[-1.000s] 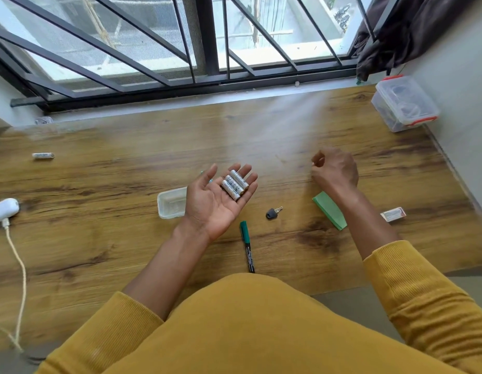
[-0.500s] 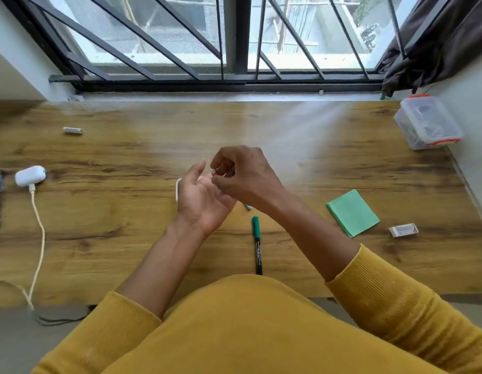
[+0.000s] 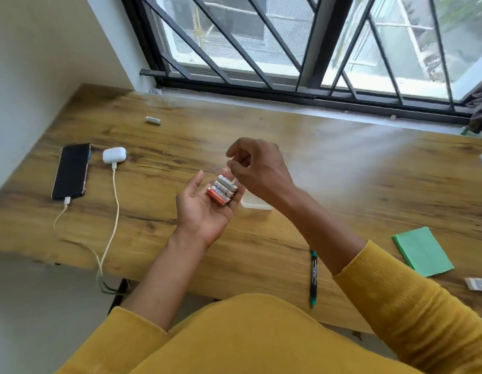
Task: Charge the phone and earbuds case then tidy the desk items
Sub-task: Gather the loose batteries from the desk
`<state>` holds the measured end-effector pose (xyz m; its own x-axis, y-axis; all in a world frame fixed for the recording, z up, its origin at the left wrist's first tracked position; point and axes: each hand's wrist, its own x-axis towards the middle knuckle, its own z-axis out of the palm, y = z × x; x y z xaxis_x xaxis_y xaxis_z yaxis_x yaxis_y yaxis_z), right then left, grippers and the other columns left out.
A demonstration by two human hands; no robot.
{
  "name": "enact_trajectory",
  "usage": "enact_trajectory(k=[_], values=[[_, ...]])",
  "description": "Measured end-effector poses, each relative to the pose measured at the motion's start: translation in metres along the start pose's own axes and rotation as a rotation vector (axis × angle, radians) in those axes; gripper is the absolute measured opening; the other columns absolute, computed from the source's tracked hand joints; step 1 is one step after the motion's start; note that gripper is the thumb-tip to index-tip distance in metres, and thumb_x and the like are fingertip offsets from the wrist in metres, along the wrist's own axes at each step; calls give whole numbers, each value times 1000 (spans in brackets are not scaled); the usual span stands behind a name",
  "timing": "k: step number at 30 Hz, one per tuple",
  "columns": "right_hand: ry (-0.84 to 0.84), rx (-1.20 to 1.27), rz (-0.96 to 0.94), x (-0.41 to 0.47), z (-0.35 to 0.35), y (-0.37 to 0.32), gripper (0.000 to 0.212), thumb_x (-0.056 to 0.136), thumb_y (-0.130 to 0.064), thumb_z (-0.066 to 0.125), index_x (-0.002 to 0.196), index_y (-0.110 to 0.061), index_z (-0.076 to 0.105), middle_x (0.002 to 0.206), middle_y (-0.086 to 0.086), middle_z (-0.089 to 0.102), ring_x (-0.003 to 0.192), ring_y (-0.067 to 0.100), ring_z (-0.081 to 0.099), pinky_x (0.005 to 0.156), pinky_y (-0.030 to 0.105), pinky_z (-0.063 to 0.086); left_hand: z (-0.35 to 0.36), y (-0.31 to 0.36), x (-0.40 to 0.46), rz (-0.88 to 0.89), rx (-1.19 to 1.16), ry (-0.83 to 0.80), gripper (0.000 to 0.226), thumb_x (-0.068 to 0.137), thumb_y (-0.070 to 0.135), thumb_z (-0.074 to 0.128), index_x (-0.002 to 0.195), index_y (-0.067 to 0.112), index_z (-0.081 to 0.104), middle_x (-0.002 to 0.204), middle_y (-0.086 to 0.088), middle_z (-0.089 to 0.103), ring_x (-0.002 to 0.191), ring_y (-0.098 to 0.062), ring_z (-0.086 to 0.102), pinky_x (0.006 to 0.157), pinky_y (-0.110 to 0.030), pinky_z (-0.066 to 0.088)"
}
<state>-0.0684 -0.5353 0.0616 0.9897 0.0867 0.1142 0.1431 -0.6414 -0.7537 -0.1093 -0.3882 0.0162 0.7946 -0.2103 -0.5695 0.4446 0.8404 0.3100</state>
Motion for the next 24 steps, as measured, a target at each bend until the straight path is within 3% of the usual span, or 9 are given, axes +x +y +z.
enact_trajectory(k=[4, 11, 19, 24], values=[[25, 10, -55, 30, 33, -19, 15, 90, -16, 69, 101, -21, 79, 84, -9, 73, 77, 10, 66, 76, 36, 59, -10, 34, 2, 72, -66, 31, 49, 104, 33, 55, 134, -5, 61, 117, -22, 75, 102, -40, 77, 111, -51, 50], [28, -67, -83, 103, 89, -39, 20, 92, -16, 66, 106, -17, 79, 94, -1, 78, 87, 21, 71, 80, 38, 57, -35, 87, 13, 111, -154, 41, 49, 104, 30, 55, 138, -4, 57, 143, -24, 63, 132, -42, 62, 118, -52, 45], [-109, -129, -48, 183, 162, -32, 27, 96, -19, 66, 121, -14, 75, 114, 4, 76, 104, 25, 69, 92, 38, 55, -63, 127, 27, 159, -214, 81, 54, 104, 28, 54, 145, -7, 54, 141, -27, 64, 134, -45, 61, 119, -55, 43], [-145, -180, -55, 225, 204, -25, 28, 97, -20, 64, 123, -15, 74, 121, 4, 74, 111, 25, 66, 91, 33, 50, -74, 142, 37, 159, -214, 118, 57, 104, 30, 53, 147, -7, 51, 142, -28, 63, 135, -46, 59, 121, -55, 40]])
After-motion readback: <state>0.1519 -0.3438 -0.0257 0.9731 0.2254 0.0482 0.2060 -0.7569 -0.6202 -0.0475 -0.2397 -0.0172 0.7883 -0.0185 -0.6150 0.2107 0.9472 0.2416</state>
